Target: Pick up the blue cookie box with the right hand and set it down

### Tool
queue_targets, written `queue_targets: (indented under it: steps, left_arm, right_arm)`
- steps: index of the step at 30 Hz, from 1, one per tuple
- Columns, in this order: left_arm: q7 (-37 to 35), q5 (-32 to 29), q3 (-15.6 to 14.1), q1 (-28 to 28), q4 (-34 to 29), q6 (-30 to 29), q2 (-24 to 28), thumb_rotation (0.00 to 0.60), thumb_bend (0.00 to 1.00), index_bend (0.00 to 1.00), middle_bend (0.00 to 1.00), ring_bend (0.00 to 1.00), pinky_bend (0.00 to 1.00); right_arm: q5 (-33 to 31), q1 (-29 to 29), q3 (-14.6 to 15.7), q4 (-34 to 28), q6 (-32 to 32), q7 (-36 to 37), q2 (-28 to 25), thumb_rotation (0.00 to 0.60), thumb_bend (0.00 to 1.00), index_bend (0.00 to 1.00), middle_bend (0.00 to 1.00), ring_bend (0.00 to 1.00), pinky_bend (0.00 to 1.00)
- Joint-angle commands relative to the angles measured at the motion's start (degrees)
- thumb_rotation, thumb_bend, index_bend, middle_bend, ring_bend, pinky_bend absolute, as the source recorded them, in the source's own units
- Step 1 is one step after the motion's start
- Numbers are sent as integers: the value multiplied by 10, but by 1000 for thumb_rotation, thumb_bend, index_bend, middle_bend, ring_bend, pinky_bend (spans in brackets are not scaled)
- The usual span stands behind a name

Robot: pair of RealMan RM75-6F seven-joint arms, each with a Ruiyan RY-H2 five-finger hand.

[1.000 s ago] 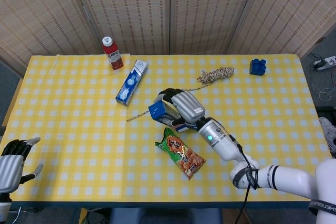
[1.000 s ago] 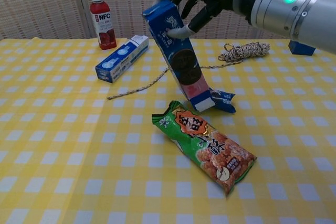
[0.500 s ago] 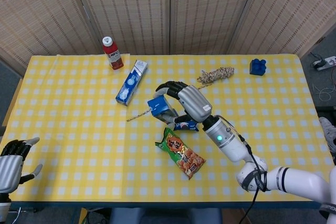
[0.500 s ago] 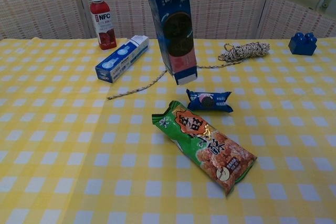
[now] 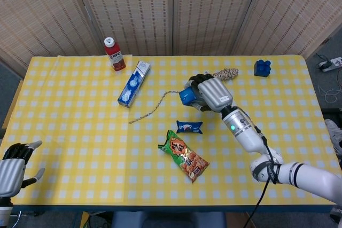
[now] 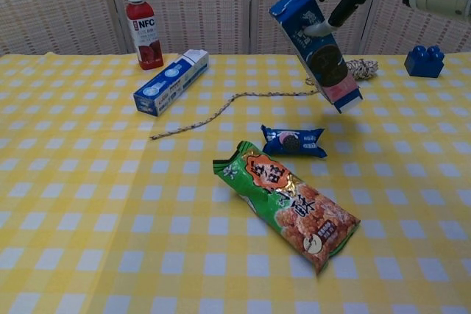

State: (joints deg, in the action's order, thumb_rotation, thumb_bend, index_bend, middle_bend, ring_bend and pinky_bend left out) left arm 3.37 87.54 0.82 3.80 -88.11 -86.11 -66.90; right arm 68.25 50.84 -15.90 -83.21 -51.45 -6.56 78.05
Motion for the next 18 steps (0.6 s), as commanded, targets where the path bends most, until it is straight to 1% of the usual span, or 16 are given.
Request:
queue_targets:
  steps: [1,3,4,6,10,13,15,17,18]
  left_arm:
    - [1,1,0,0,-2,0,1,600,268,239,249,199,122]
    - [2,1,0,-1,-3,-2,2,600,268,239,249,199,122]
    - [2,1,0,-1,-4,-3,3,600,268,239,249,199,122]
    - [3,1,0,-2,-6,-4,5,600,268,238,249,199,122]
    - [2,1,1,-1,-7,-5,6,600,268,239,249,199,122]
    - [-1,1,3,1,-6,-3,7,600,268,239,249,199,122]
    - [-2,2,4,3,-4,-1,7,600,268,239,249,199,122]
    - [-4,4,7,7,-3,0,7,600,268,239,249,199,122]
    - [-4,4,8,8,-2,0,7,600,268,239,249,199,122]
  right_arm:
    - [-20,15,4,26,24,-12,20,600,284,126,165,160,231]
    - [-24,20,2,35,28,-10,29,600,283,15,65,85,164]
    - [-24,21,1,37,30,-8,31,600,283,0,21,44,131]
    - [-21,24,0,39,31,-4,34,600,282,0,1,10,100]
    - [-7,14,1,32,8,0,28,600,280,0,0,0,87]
    - [5,-13,11,10,-26,-2,6,600,280,0,11,0,87]
    - [15,-39,21,-9,-58,-5,-15,600,281,0,50,14,87]
    - [26,-69,33,-30,-92,-6,-38,600,283,0,102,55,102]
    - [31,-82,38,-38,-106,-5,-48,600,290,0,137,88,127]
